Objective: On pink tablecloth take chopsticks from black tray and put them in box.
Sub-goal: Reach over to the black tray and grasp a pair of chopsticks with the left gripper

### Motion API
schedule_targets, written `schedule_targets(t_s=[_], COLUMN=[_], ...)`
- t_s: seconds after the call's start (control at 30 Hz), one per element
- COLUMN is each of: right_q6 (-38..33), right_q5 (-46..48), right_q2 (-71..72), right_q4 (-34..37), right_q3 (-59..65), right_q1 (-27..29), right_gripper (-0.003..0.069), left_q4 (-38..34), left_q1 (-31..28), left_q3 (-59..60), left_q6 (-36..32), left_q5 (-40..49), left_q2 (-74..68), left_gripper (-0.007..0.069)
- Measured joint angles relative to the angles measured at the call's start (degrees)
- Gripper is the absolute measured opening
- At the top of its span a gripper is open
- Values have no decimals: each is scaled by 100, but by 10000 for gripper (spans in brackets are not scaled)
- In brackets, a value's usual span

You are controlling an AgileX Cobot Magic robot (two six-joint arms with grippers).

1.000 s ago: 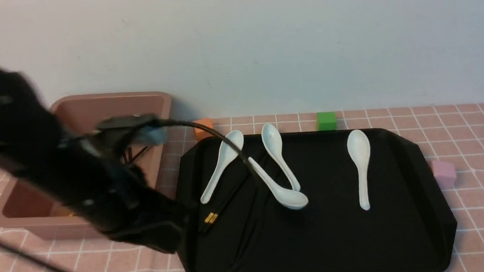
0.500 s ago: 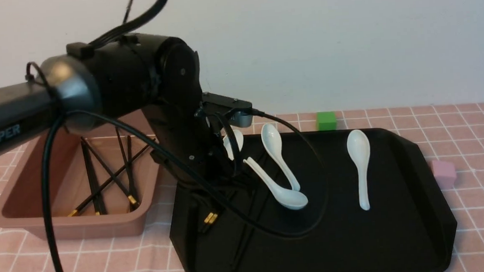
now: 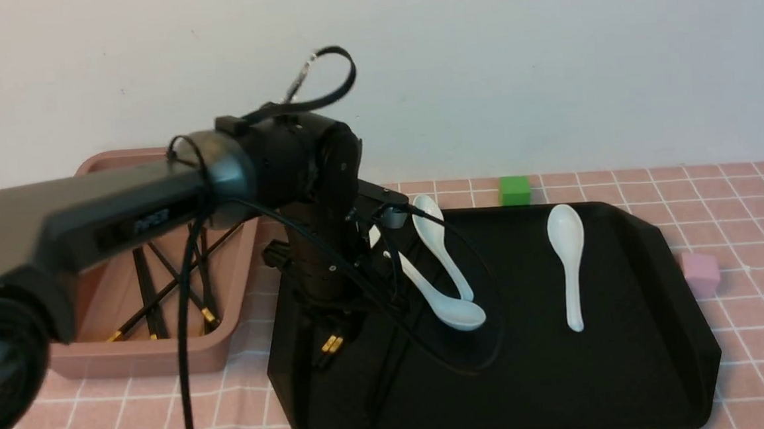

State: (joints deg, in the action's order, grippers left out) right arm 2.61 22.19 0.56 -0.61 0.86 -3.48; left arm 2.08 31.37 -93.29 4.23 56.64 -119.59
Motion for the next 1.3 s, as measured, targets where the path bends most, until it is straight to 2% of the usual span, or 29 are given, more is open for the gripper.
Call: schedule_targets(t_s=[0.17,0.83,0.97,1.1,1.3], right_q6=[0,0,0,0,0], right_q5=[0,0,0,0,0], right_q2=[0,0,0,0,0], right_q4=[0,0,0,0,0], right_q3=[0,0,0,0,0], right_q1=[0,0,0,0,0], right_gripper=[174,194,198,203,211], left_q4=[241,418,284,199,199], left_q1=[0,0,0,0,0], left_q3=[-44,-134,-159,-159,-159], left_q6=[105,129,129,143,294], left_q5=[-23,-141,-81,-30,40], left_q2=[-195,-574,-580,-580,-580], left_gripper=[306,307,256,122,125])
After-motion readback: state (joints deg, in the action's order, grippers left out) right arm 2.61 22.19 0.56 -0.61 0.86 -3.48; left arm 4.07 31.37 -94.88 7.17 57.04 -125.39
